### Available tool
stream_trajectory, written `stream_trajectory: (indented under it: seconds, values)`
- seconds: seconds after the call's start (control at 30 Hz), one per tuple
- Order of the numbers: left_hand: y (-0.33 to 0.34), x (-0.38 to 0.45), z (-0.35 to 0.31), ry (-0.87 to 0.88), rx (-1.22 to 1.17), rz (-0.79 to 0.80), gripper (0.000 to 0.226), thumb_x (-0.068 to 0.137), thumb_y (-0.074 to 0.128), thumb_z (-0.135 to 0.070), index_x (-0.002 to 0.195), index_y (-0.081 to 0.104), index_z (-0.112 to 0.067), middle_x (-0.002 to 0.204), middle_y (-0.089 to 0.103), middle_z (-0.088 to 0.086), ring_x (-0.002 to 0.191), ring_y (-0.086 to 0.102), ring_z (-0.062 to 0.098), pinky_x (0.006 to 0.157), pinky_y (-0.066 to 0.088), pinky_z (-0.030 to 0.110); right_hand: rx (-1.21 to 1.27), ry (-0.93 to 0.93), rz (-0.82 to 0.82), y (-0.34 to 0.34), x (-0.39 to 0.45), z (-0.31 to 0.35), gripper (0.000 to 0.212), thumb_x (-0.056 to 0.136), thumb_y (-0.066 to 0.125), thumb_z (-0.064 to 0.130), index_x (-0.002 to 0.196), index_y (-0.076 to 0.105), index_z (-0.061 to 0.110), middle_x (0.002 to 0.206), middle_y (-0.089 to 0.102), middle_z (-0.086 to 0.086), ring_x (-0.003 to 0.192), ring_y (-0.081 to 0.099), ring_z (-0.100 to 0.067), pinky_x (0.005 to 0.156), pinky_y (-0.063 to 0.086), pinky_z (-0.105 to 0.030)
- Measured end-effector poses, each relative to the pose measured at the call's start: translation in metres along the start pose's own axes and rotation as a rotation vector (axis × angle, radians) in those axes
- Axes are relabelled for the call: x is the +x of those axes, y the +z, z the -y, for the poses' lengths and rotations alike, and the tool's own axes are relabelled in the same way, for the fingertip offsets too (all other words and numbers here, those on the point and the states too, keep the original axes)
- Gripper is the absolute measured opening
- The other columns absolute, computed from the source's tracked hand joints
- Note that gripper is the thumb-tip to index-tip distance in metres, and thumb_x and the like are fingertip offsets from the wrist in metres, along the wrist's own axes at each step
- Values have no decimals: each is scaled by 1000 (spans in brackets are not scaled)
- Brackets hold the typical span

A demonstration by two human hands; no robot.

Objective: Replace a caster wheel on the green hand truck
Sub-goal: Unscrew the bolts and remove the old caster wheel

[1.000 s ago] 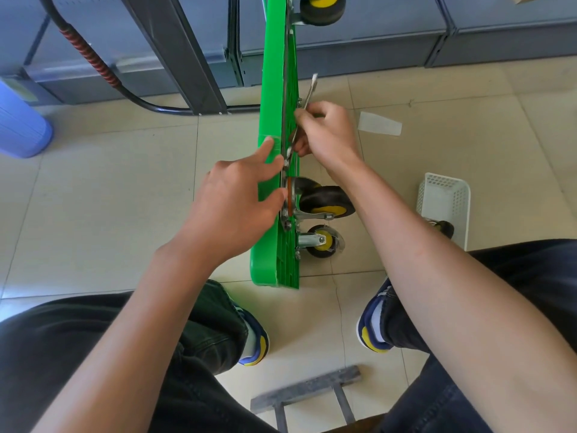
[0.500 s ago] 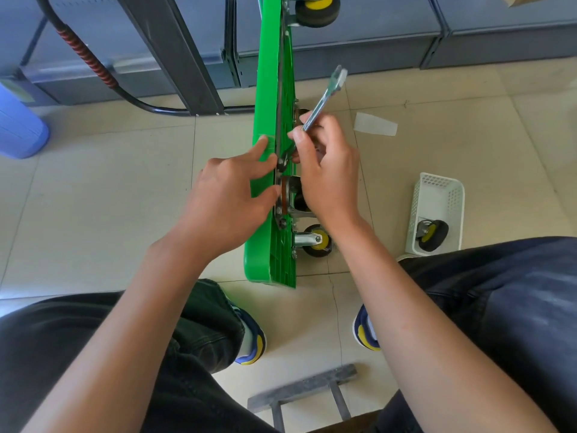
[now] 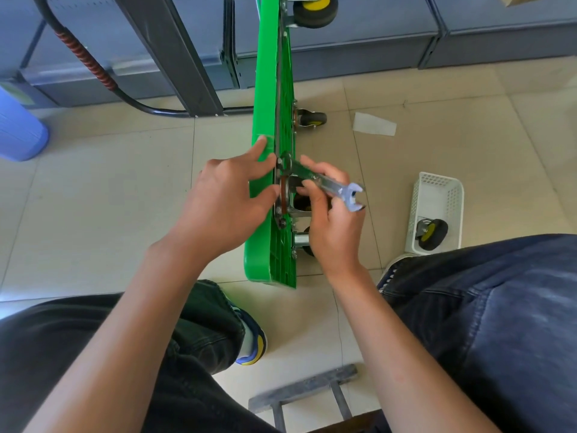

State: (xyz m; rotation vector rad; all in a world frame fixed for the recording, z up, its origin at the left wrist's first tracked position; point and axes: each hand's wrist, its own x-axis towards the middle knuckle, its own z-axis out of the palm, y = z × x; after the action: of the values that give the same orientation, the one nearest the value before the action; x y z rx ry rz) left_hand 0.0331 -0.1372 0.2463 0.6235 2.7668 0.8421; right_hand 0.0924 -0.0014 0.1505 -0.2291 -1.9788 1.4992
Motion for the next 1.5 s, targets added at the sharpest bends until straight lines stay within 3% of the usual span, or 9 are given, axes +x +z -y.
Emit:
stream_trajectory:
  seconds: [0.17, 0.23, 0.33, 0.5, 0.67, 0.77, 0.87, 1.07, 1.5]
  values:
    - [-1, 0, -1, 2, -9, 8, 48, 94, 68, -26, 141, 57, -25, 157, 37, -15, 79, 70, 20, 84, 54, 30, 110, 141, -141, -6, 21, 4, 16, 104, 57, 7, 118, 64, 3, 117, 72, -10, 88, 74, -21, 74, 62, -34]
    - [-1, -1, -1, -2, -7, 12, 48, 95, 67, -26, 141, 57, -25, 157, 36, -16, 80, 70, 19, 82, 54, 30, 181, 252, -184, -6, 32, 3, 21, 104, 58, 12, 125, 60, 9, 108, 75, -8, 87, 73, -18, 73, 63, -39]
    - [-1, -1, -2, -5, -7, 12, 47, 95, 67, -25, 141, 57, -25, 157, 35, -16, 80, 70, 19, 78, 52, 26, 231, 451, -193, -6, 51, -5, 30, 104, 56, 13, 134, 54, 9, 97, 75, -5, 76, 70, -12, 71, 62, -34]
    - [-1, -1, -2, -4, -13, 18, 48, 95, 67, -25, 142, 56, -24, 158, 35, -15, 78, 69, 18, 72, 48, 19, 195, 659, -15, -12, 85, -17, 18, 104, 58, 16, 109, 64, 0, 88, 72, -10, 66, 67, -12, 66, 60, -30]
    - [-2, 0, -3, 2, -6, 17, 48, 96, 67, -26, 143, 55, -24, 158, 34, -15, 81, 69, 16, 73, 50, 19, 197, 803, 191, -7, 113, -26, 15, 102, 62, 16, 97, 64, 2, 82, 69, -11, 66, 70, -17, 71, 63, -33]
    - [-2, 0, -3, -2, -1, 18, 49, 95, 67, -26, 143, 55, -24, 158, 35, -15, 82, 69, 16, 79, 53, 27, 174, 876, 315, 0, 124, -30, 18, 101, 64, 13, 104, 62, -4, 80, 69, -14, 67, 71, -21, 68, 62, -32]
    - [-1, 0, -3, -2, 1, 16, 48, 95, 67, -25, 143, 56, -23, 158, 35, -15, 83, 68, 15, 78, 51, 24, 222, 945, 387, 5, 131, -34, 26, 100, 64, 11, 115, 60, -9, 84, 70, -18, 69, 71, -24, 67, 62, -31]
    - [-1, 0, -3, 3, 10, 8, 48, 95, 68, -26, 142, 56, -23, 157, 36, -16, 85, 68, 16, 85, 55, 33, 330, 1031, 412, 14, 134, -42, 38, 100, 64, 10, 131, 55, -11, 104, 67, -23, 76, 70, -24, 63, 61, -28]
    - [-2, 1, -2, -5, 5, 15, 48, 95, 67, -25, 142, 57, -24, 157, 35, -16, 82, 68, 15, 88, 53, 30, 330, 1076, 460, 24, 134, -47, 40, 100, 64, 13, 133, 56, -7, 85, 67, -12, 63, 69, -14, 59, 58, -23]
